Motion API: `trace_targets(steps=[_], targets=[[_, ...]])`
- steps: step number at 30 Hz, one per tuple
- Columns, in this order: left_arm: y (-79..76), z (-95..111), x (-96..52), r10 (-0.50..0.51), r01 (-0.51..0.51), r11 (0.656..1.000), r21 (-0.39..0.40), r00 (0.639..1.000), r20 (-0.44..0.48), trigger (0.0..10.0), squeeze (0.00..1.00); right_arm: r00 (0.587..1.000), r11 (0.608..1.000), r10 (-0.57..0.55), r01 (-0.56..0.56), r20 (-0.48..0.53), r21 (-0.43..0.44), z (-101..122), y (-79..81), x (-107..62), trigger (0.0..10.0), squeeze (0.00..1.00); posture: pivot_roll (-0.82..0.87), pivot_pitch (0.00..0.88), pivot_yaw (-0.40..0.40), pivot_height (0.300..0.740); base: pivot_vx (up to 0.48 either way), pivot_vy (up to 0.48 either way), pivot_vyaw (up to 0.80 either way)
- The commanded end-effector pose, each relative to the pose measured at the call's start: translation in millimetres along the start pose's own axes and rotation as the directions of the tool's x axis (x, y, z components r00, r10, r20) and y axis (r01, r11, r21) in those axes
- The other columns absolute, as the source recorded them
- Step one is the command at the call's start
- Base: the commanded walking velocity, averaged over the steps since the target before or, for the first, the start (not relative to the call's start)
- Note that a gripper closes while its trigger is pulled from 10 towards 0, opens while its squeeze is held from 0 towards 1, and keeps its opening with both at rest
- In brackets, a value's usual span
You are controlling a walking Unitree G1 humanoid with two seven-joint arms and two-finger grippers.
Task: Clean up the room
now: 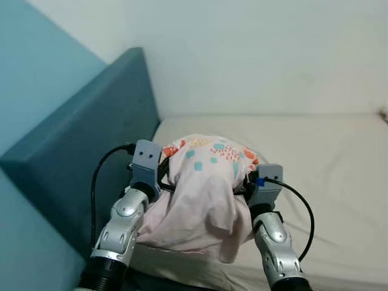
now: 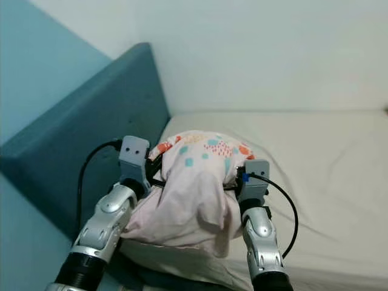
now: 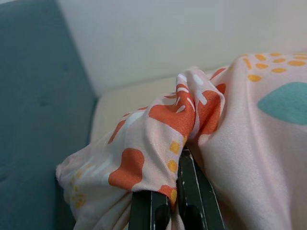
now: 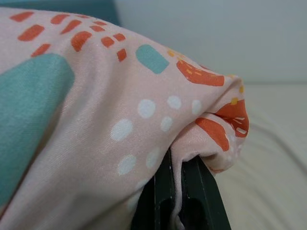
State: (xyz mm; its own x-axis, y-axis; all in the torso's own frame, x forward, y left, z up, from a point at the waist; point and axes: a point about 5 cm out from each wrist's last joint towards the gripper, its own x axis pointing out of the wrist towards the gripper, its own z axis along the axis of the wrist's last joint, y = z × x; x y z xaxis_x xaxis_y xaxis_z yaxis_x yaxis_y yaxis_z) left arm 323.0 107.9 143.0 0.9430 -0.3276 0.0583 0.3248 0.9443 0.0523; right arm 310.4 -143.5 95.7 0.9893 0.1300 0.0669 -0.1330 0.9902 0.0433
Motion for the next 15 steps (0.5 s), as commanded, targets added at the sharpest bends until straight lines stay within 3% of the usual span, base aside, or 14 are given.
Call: trace_targets(steps=[1, 13, 15], targets=[[-5.1, 9.6, 3.0, -0.028, 0.027, 1.000, 0.012, 0.999, 0.038, 10.0, 0.00, 0.997, 0.997, 0.074, -0.074, 0.030, -0.016, 6.7, 16.4, 6.7, 10.0, 0.00, 0.05, 0.000, 0.092, 0.740, 0.000, 0.000, 0.80], [-10.2, 9.9, 4.3, -0.059, 0.059, 0.998, 0.019, 0.997, 0.044, 10.0, 0.00, 0.998, 0.998, 0.063, -0.063, 0.026, -0.025, 5.5, 13.0, 5.9, 10.0, 0.00, 0.04, 0.000, 0.092, 0.740, 0.000, 0.000, 0.80], [-11.0, 7.1, 2.8, -0.058, 0.058, 0.998, -0.010, 0.998, 0.041, 10.0, 0.00, 0.999, 0.999, 0.033, -0.033, 0.026, -0.010, 5.2, 8.6, 4.4, 10.0, 0.00, 0.02, 0.000, 0.087, 0.740, 0.000, 0.000, 0.40]])
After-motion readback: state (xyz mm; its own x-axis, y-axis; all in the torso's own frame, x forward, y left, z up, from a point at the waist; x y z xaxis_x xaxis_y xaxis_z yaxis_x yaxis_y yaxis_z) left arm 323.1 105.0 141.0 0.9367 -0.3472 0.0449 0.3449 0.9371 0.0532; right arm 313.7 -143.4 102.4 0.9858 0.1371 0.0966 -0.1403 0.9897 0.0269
